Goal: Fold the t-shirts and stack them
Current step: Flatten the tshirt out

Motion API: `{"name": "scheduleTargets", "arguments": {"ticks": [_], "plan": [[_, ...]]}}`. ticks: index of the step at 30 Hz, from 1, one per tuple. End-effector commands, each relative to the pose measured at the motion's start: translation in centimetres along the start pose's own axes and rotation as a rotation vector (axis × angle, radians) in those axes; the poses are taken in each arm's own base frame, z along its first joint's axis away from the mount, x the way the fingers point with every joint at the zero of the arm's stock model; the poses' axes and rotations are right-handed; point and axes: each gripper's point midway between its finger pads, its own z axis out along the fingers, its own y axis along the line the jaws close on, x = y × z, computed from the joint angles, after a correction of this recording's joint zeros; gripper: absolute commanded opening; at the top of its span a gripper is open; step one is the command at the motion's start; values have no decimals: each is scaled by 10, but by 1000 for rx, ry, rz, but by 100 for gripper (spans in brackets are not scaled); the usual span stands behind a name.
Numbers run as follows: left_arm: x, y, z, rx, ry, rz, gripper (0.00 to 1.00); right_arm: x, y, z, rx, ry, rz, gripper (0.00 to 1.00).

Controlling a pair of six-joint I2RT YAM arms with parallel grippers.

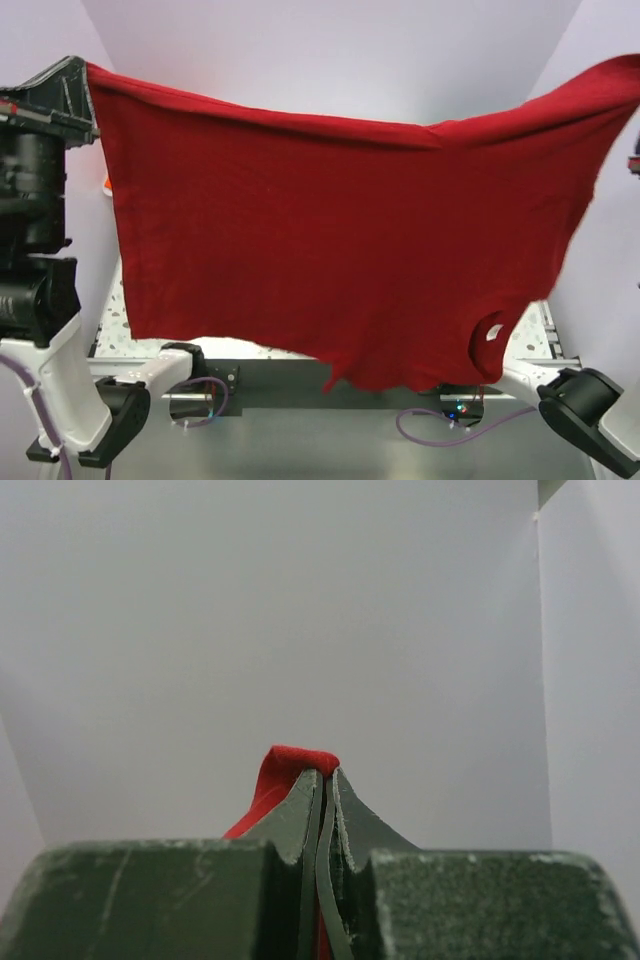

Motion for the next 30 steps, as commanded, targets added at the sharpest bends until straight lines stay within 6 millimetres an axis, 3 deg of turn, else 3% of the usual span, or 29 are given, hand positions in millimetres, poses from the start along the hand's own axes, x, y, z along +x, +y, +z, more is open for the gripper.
{"name": "scheduleTargets", "arguments": {"ticks": [1, 2, 3, 4, 5, 6, 7, 9, 10, 11, 12, 13, 14, 16, 17, 18, 19, 20, 21, 22, 23, 25, 29, 30], "plan": [[55, 37, 42, -128, 89, 26, 0, 53, 15, 38, 35, 76, -69, 0], [69, 44, 47, -147, 112, 22, 0, 85, 20, 48, 50, 131, -98, 0], [100, 60, 55, -183, 158, 25, 0, 104, 21, 53, 69, 162, -117, 0], [116, 67, 58, -197, 180, 24, 0, 152, 26, 59, 79, 246, -158, 0], [134, 77, 62, -219, 204, 27, 0, 172, 24, 63, 120, 272, -176, 0], [170, 98, 63, -271, 255, 36, 0, 197, 24, 64, 143, 309, -182, 0], [189, 108, 64, -294, 284, 38, 0, 248, 25, 60, 152, 397, -223, 0], [249, 140, 60, -362, 377, 60, 0, 301, 25, 59, 202, 450, -220, 0], [269, 151, 57, -382, 404, 67, 0, 347, 23, 47, 206, 524, -253, 0], [288, 160, 61, -386, 406, 68, 0, 384, 23, 49, 229, 556, -240, 0], [323, 179, 49, -428, 468, 87, 0, 409, 15, 46, 257, 594, -266, 0], [339, 188, 48, -445, 492, 96, 0, 434, 11, 43, 279, 630, -264, 0], [365, 200, 50, -460, 518, 110, 0, 474, 10, 42, 292, 678, -281, 0], [393, 219, 48, -506, 552, 135, 0, 506, -1, 50, 326, 699, -293, 0], [417, 231, 52, -518, 574, 148, 0, 520, -3, 54, 339, 708, -295, 0], [429, 236, 54, -521, 586, 157, 0, 562, -14, 49, 358, 769, -335, 0], [437, 240, 60, -514, 581, 165, 0, 564, -14, 67, 371, 735, -315, 0], [465, 253, 61, -528, 616, 180, 0, 575, -16, 72, 379, 740, -319, 0], [472, 253, 70, -510, 616, 181, 0, 613, -21, 67, 385, 787, -354, 0], [481, 257, 74, -507, 626, 196, 0, 613, -19, 83, 387, 759, -340, 0], [506, 267, 74, -516, 659, 209, 0, 627, -19, 84, 389, 776, -352, 0], [516, 270, 90, -503, 655, 223, 0, 655, -20, 94, 386, 784, -374, 0], [559, 290, 111, -518, 690, 256, 0, 693, -17, 106, 353, 797, -379, 1], [568, 293, 113, -516, 698, 260, 1, 705, -19, 103, 347, 825, -387, 10]]}}
